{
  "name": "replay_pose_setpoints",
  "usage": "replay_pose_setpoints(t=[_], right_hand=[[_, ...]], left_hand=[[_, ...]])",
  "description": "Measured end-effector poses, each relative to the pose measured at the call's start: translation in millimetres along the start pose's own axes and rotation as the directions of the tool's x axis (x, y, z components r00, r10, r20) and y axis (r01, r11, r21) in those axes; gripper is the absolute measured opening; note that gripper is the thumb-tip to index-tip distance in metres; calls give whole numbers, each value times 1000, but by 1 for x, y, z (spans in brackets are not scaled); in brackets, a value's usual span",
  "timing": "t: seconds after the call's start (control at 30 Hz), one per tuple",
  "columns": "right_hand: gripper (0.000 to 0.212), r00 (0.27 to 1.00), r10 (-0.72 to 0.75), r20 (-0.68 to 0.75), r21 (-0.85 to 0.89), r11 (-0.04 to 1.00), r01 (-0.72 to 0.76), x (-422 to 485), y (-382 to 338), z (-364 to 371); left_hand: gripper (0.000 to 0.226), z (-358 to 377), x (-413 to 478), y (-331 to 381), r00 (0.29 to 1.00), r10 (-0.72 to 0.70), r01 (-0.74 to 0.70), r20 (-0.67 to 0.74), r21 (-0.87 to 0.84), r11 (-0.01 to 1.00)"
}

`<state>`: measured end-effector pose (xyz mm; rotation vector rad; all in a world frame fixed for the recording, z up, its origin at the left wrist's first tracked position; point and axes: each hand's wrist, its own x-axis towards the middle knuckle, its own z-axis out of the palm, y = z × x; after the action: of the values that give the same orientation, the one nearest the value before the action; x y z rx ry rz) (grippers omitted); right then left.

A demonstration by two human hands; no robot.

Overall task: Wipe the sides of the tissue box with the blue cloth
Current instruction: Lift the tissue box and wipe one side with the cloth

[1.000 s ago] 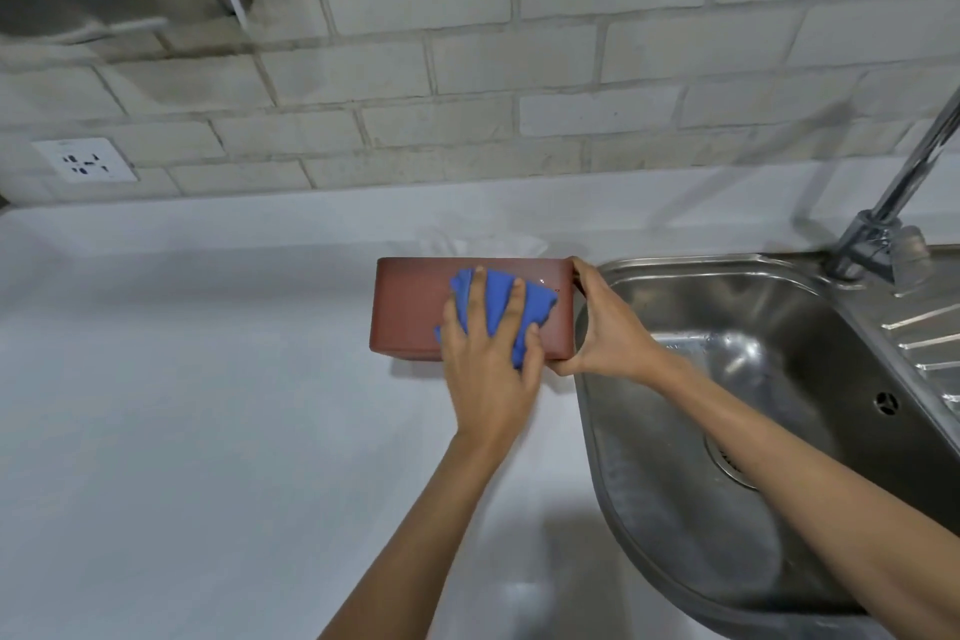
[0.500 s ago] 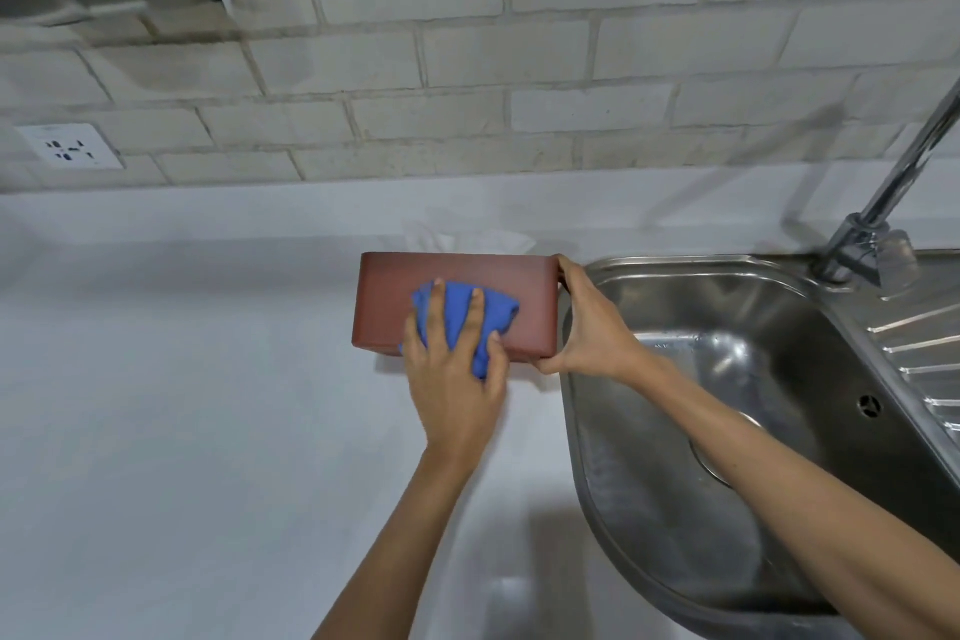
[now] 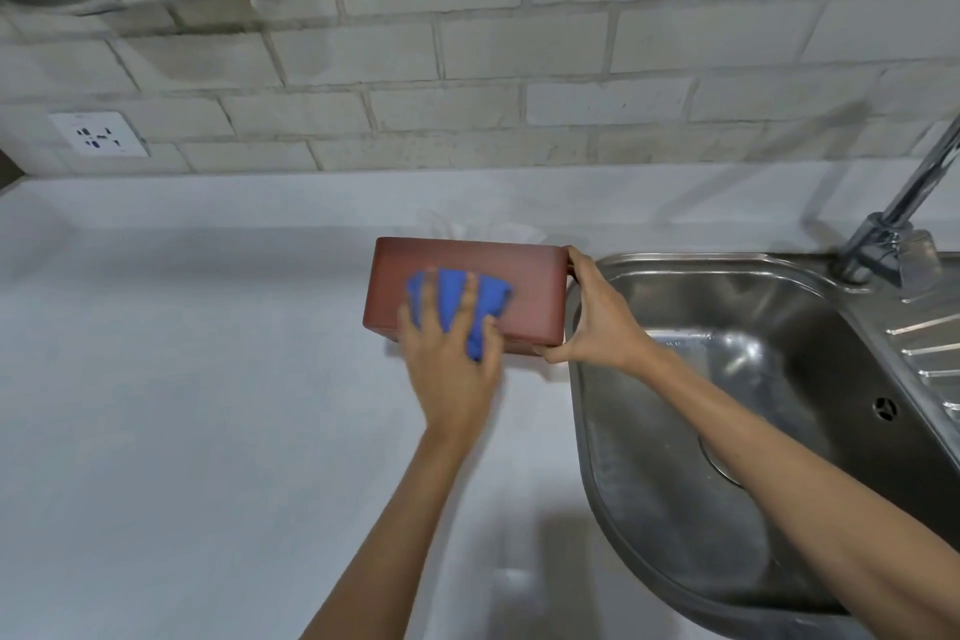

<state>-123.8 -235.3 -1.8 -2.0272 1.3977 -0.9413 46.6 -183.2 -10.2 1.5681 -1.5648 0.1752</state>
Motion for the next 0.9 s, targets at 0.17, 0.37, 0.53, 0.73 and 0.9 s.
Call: replay_pose_setpoints(t=[0.17, 0.37, 0.53, 0.73, 0.9], right_hand=[[111, 1000, 7, -25, -6, 1000, -8, -4, -1, 6], [80, 991, -76, -109, -23, 997, 74, -11, -8, 9], [93, 973, -70, -222, -86, 995, 52, -16, -20, 22], [93, 876, -290, -385, -410, 904, 119, -29, -50, 59], [78, 767, -513, -386, -614, 763, 201, -44, -52, 89]], left_hand=[[39, 6, 35, 8, 925, -376, 374, -58, -47, 926], [43, 20, -1, 57, 973, 157, -150, 167, -54, 987], [41, 9, 8, 27, 998, 53, -51, 36, -59, 997], [49, -12, 8, 19, 673, -714, 705, 192, -460, 540], [73, -28, -3, 14, 460, -765, 826, 451, -533, 183]])
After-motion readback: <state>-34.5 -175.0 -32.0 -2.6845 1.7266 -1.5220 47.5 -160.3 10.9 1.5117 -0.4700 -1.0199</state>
